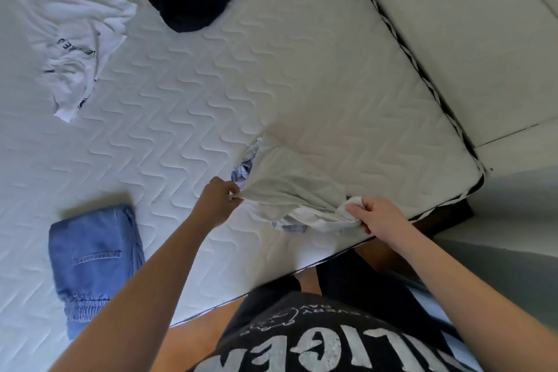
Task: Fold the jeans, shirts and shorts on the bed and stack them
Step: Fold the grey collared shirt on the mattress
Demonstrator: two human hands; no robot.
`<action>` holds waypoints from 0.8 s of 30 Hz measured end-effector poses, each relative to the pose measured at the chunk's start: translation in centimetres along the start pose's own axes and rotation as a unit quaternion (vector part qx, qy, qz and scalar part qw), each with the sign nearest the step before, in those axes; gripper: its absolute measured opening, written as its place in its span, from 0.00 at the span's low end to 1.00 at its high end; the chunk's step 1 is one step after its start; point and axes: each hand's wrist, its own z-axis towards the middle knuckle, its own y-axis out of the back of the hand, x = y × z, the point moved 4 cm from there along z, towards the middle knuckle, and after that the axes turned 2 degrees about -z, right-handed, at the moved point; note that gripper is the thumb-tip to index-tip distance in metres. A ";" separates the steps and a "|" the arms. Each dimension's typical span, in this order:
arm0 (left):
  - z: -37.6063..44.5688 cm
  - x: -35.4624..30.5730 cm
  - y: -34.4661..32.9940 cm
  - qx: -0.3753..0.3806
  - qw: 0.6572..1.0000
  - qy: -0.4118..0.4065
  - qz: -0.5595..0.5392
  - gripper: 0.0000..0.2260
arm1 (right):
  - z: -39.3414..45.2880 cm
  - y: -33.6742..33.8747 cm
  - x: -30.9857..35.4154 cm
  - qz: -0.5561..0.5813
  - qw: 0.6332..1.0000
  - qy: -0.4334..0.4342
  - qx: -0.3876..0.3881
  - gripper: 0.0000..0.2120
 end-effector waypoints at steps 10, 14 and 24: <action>-5.5 1.5 12.6 -0.106 0.964 -0.008 -0.243 0.09 | -4.4 -0.4 11.8 -0.011 0.992 0.113 -0.049 0.17; -6.4 0.9 18.9 -0.151 0.945 0.017 -0.290 0.09 | -4.5 2.1 16.9 -0.062 0.984 0.152 -0.063 0.15; -8.9 -1.3 36.1 -0.302 0.883 0.038 -0.358 0.05 | -4.8 14.8 32.7 -0.093 0.934 0.256 -0.231 0.16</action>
